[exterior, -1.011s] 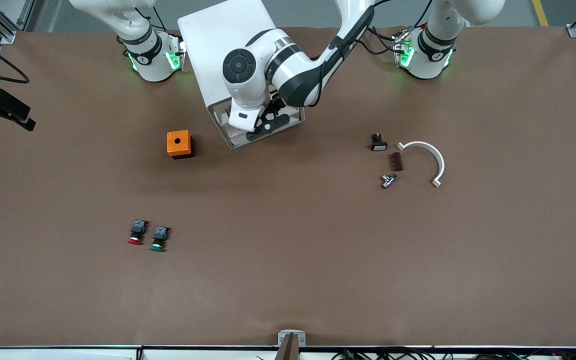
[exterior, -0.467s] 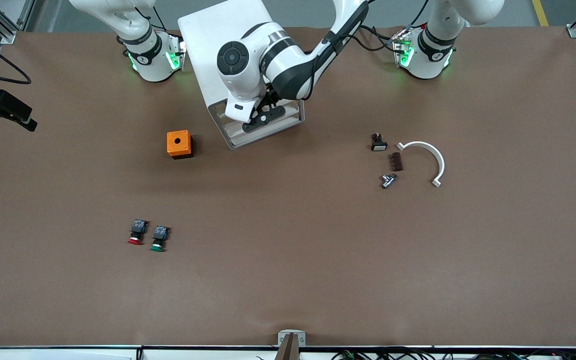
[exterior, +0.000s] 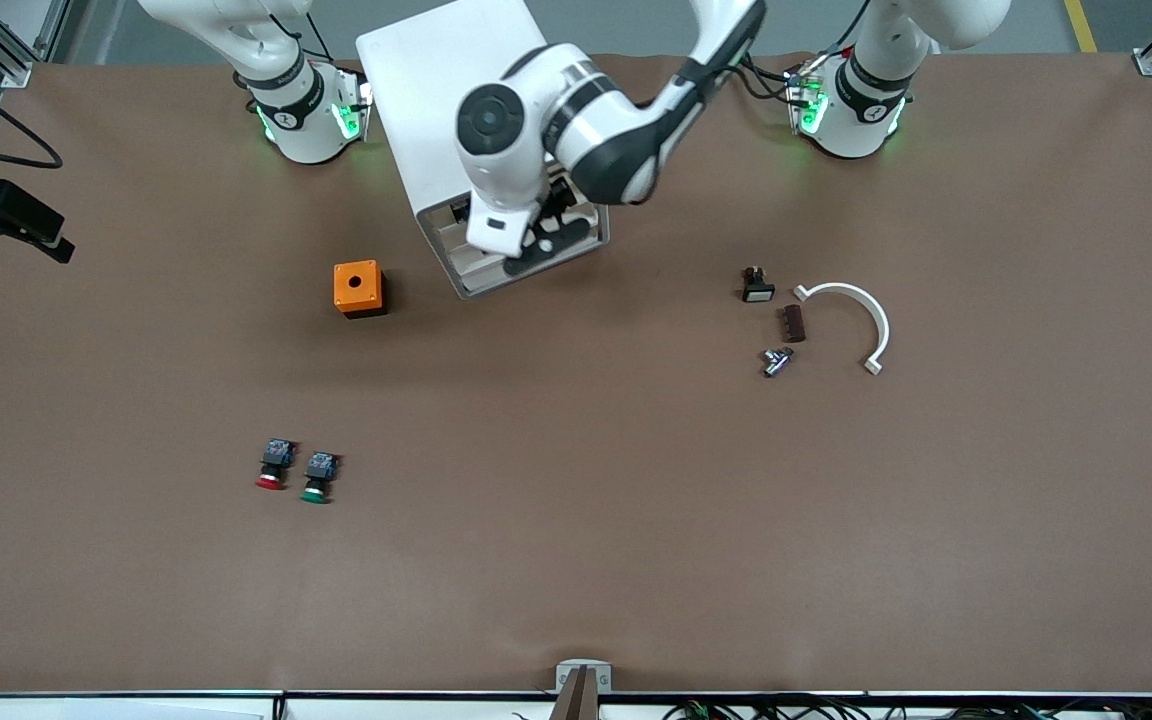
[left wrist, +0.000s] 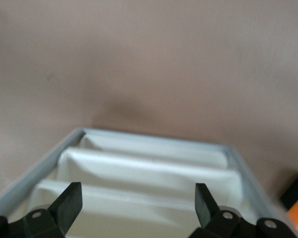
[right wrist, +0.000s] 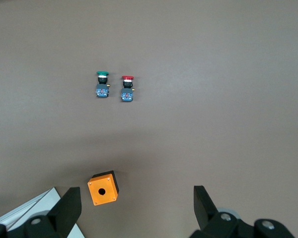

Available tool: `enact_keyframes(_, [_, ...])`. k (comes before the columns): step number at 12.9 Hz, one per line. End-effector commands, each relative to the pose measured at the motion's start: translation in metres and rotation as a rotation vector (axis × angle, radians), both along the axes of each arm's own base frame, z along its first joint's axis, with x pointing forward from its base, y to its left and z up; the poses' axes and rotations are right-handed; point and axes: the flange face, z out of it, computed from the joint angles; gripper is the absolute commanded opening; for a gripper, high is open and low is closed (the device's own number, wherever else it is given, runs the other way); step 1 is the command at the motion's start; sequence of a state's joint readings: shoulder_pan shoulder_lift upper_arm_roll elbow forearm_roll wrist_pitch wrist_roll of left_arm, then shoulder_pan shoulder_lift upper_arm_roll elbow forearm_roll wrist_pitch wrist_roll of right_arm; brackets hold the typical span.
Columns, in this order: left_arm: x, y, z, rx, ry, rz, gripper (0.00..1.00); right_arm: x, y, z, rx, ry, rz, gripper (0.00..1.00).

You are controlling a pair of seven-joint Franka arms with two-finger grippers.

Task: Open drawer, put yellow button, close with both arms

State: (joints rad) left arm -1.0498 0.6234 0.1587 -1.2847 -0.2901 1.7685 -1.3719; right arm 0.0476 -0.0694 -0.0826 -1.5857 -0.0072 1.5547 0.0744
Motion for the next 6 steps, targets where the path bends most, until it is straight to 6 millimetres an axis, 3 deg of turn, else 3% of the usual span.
enact_keyframes(1, [0.058, 0.057, 0.023, -0.004, -0.021, 0.098, 1.0, -0.005, -0.002, 0.002, -0.011, -0.006, -0.014, 1.0])
enact_keyframes(4, [0.128, 0.136, 0.055, 0.03, -0.123, 0.198, 1.0, -0.006, -0.003, 0.003, -0.011, -0.003, -0.014, 1.0])
enact_keyframes(6, [0.161, 0.185, 0.079, 0.035, -0.178, 0.195, 1.0, -0.006, -0.003, 0.005, -0.011, -0.006, -0.009, 1.0])
